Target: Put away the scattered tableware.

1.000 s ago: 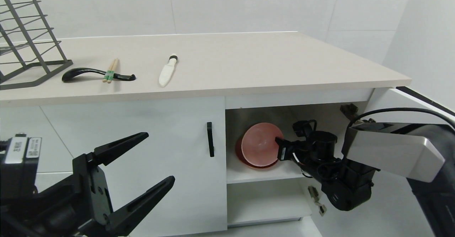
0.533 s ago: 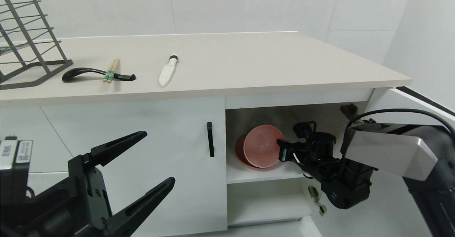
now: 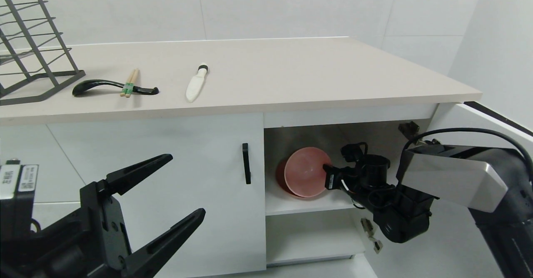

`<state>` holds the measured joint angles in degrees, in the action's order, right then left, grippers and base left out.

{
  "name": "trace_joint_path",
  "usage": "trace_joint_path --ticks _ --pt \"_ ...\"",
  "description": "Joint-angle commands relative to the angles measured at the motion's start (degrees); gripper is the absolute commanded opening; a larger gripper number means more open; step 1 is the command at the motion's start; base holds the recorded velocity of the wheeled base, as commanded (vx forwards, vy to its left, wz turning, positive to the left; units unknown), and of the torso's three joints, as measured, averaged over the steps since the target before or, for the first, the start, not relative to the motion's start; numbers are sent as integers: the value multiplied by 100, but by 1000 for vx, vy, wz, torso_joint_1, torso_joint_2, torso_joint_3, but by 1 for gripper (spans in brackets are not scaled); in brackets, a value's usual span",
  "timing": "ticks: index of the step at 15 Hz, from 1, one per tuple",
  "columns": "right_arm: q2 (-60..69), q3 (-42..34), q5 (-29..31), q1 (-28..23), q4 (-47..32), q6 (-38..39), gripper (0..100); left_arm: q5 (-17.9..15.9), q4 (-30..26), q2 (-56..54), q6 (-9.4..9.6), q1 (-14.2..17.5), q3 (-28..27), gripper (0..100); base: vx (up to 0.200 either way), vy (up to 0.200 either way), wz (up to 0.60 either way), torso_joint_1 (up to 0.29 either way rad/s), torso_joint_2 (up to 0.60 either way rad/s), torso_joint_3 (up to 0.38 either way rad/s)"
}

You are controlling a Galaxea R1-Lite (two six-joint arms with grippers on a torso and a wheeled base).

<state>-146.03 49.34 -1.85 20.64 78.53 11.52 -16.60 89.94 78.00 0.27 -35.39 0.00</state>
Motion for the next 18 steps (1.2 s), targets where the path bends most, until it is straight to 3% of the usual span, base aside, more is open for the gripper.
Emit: trace_joint_path --ticks 1,2,10,13,18 --pt "-39 15 -8 10 4 -1 0 -1 6 23 0 -3 0 100 0 0 0 0 0 0" --pt "-66 15 -8 19 4 -1 100 -1 6 32 0 -3 0 100 0 0 0 0 0 0" --pt "189 -108 -70 46 365 -352 100 -1 6 40 0 -3 0 100 0 0 0 0 0 0" --pt "804 -768 -87 221 435 -510 100 -1 6 67 -9 -3 0 100 0 0 0 0 0 0" --pt "1639 -2780 -78 379 1147 -888 100 -1 6 102 -18 -3 0 100 0 0 0 0 0 0"
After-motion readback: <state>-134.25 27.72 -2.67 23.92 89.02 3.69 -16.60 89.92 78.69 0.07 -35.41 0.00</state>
